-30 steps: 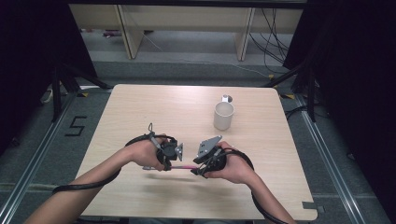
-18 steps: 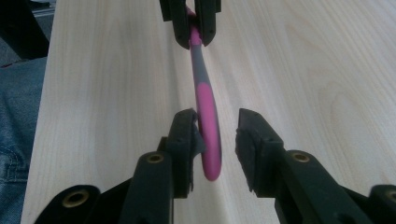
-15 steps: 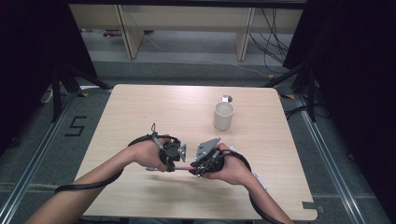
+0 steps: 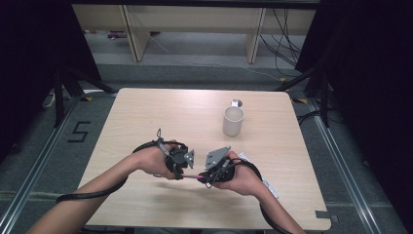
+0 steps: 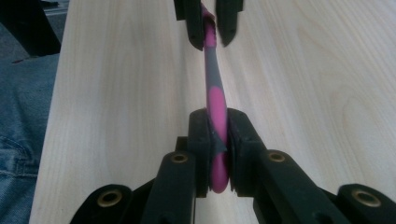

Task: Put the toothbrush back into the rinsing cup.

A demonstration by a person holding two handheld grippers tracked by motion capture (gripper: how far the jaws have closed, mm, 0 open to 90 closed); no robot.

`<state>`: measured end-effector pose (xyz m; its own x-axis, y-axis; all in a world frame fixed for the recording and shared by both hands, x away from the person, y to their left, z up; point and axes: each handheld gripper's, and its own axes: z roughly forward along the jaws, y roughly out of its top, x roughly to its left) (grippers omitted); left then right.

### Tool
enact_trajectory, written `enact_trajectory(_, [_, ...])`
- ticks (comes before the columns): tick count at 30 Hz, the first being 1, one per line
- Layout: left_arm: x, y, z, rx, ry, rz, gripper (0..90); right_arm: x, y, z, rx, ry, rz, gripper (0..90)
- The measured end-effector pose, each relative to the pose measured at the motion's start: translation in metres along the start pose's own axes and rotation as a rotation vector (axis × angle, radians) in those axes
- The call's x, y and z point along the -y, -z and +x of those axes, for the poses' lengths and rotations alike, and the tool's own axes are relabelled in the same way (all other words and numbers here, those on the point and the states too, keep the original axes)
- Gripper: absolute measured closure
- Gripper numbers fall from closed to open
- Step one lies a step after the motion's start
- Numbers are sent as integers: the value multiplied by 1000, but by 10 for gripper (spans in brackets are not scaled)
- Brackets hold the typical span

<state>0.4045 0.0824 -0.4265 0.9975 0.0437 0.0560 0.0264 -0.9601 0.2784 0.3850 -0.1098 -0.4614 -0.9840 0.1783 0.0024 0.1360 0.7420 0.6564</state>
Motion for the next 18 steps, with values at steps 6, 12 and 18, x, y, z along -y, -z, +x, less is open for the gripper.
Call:
enact_trajectory(6, [22,25,-7,-244,161,-365,387,11,14,-5,122,-62,-50,818])
enact_trajectory(12, [52,31,-14,-281,494,-725,359,19,34,-13,341,-175,-234,818])
enact_trajectory(18, [66,11,-7,-155,760,-931,325,9,43,-6,499,-176,-468,817])
